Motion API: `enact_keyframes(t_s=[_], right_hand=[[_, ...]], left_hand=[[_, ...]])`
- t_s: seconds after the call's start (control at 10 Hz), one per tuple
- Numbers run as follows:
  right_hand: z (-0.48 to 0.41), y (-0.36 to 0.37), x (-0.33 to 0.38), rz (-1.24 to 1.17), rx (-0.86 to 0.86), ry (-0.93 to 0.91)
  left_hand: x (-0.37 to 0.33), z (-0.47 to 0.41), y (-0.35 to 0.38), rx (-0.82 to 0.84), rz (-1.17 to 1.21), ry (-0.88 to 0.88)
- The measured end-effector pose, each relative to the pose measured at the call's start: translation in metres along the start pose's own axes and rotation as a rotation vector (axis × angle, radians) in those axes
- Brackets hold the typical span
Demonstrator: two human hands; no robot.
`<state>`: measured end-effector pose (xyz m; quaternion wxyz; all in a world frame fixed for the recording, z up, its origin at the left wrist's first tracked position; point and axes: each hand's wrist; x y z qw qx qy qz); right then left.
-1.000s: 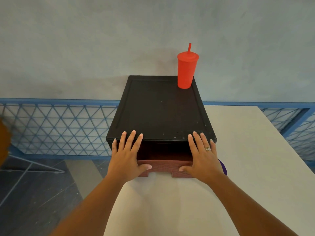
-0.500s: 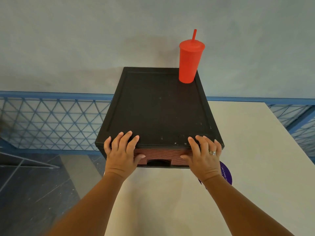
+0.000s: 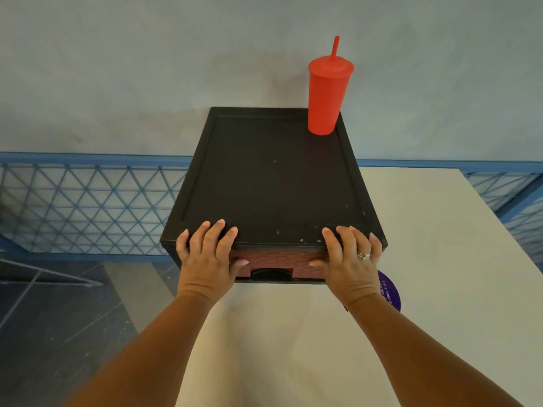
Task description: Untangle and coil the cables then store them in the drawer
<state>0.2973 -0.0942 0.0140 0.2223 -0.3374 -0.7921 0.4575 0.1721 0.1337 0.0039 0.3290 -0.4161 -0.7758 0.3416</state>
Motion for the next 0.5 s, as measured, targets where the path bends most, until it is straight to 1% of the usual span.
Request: enact_keyframes(t_s=[0.2, 0.3, 0.4, 0.5], right_hand=[[-0.005, -0.025, 0.010, 0.046, 0.313, 0.076], [-0.002, -0.038, 0.013, 0.032, 0.439, 0.058], [-0.004, -0.057, 0.015, -0.030, 0.527, 0.084], [-0.007, -0.082, 0.017, -0.139, 0.677, 0.109]], left_hand=[[-0.004, -0.006, -0.034, 0.353, -0.029, 0.030], [0.001, -0.011, -0.052, 0.499, -0.029, 0.070], [0.003, -0.023, -0.074, 0.644, 0.042, 0.076], [0.009, -0.033, -0.096, 0.750, 0.124, 0.049]])
Point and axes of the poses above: each hand's wrist, its own z-axis away from the middle knuckle, its own y-axis out of the palm, x = y × z, and after that the axes turned 12 degrees about -z, right-handed
